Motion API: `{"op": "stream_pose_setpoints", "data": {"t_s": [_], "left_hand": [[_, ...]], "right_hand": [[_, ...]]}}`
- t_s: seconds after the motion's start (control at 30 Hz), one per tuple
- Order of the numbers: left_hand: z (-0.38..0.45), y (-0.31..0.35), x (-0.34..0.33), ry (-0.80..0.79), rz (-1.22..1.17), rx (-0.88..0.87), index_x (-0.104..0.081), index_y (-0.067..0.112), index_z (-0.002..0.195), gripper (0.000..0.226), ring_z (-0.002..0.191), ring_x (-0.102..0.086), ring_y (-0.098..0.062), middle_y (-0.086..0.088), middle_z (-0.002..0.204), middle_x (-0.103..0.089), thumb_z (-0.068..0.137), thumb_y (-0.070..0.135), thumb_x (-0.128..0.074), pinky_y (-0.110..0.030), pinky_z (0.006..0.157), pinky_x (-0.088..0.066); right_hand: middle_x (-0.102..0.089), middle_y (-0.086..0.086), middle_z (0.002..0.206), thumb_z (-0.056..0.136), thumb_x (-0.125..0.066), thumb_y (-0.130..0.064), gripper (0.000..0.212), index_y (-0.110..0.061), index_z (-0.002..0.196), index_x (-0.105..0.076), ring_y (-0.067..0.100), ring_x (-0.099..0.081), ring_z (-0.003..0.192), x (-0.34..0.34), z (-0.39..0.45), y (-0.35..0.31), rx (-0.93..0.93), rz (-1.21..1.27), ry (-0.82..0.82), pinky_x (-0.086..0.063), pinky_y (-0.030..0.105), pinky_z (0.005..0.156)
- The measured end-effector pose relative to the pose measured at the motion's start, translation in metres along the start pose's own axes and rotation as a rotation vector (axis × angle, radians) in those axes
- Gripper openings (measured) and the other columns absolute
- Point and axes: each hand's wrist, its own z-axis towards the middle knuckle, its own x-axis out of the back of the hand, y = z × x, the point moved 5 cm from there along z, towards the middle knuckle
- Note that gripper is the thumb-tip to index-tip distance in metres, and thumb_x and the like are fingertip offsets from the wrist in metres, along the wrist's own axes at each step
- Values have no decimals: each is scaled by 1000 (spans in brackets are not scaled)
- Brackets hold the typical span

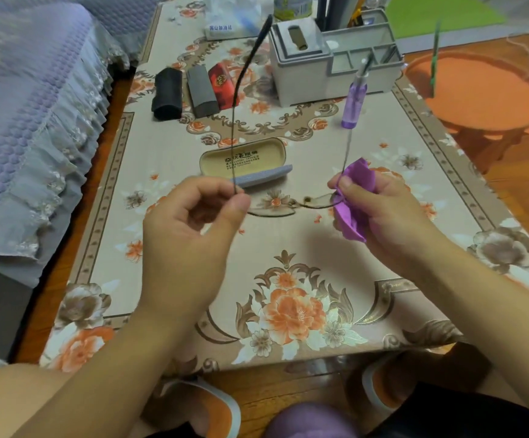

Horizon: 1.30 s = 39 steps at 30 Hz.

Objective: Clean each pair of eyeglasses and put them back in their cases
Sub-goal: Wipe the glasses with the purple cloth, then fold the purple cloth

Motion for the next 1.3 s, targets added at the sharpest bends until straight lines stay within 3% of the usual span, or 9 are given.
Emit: {"op": "stream_pose_setpoints", "data": {"t_s": [0.17, 0.3, 0.47, 0.7, 0.87, 0.93, 1.07, 1.2, 1.3], "left_hand": [[11, -50, 5, -212, 492, -286, -73, 9, 91, 15, 78, -60, -13, 0, 85, -68, 86, -5, -74, -26, 76, -49], [10, -73, 3, -367, 555, -382, -76, 8, 94, 14, 86, -69, -16, 0, 91, -74, 87, -3, -70, -33, 80, -56], [5, -85, -5, -430, 623, -400, -78, 10, 102, 16, 96, -71, -12, 2, 101, -77, 90, 2, -70, -13, 92, -49], [0, -94, -8, -445, 587, -144, -78, 21, 107, 22, 99, -70, -9, 10, 105, -76, 95, 7, -68, -37, 90, -58], [5, -70, 0, -279, 447, 68, -76, 30, 101, 20, 93, -61, -2, 15, 99, -66, 96, 14, -65, -14, 78, -45], [-1, -53, -6, -266, 284, 182, -76, 27, 101, 12, 91, -64, -3, 13, 93, -70, 97, 22, -67, -11, 79, -46], [-19, -40, -39, -472, -221, 476, -70, 22, 111, 31, 99, -71, -17, 3, 103, -74, 92, 46, -67, -35, 88, -58], [-25, -35, -47, -455, -302, 474, -64, 11, 107, 21, 91, -70, -13, 5, 94, -73, 90, 21, -71, -25, 82, -56], [-20, -37, -37, -331, -317, 475, -68, 9, 96, 8, 81, -70, -14, 1, 86, -73, 90, 4, -68, -21, 75, -56]], "right_hand": [[-72, -11, 82, 94, -66, -3, 17, -19, 95, -72, 13, -72, 77, 9, 0, -16, 279, -474, -22, -55, 20, 71], [-77, -5, 93, 93, -65, 3, 24, -18, 95, -77, 11, -73, 90, 20, 5, -3, 114, -602, -141, -56, 21, 79], [-78, -9, 103, 93, -59, 8, 36, -21, 97, -80, 9, -72, 101, 31, 8, 12, -53, -600, -129, -56, 30, 96], [-76, -9, 106, 95, -63, -4, 30, -28, 104, -77, 11, -70, 101, 35, 13, 8, -107, -679, -105, -57, 30, 93], [-67, 0, 95, 98, -62, -22, 11, -26, 108, -64, 16, -63, 77, 33, 7, -30, -2, -632, 134, -45, 27, 58], [-68, -5, 81, 100, -56, -19, 12, -25, 107, -64, 11, -59, 64, 17, -4, -39, -13, -435, 62, -42, 28, 55], [-65, -1, 79, 102, -53, -11, 14, -20, 101, -64, 13, -57, 61, -30, -29, -39, 59, -307, -128, -43, 24, 49], [-65, 8, 83, 98, -60, -9, 13, -19, 91, -63, 28, -61, 70, -42, -30, -30, 154, -168, -129, -50, 38, 57], [-67, 11, 91, 84, -60, -5, 15, -18, 83, -68, 24, -66, 84, -32, -23, -28, 143, -58, -150, -54, 35, 74]]}}
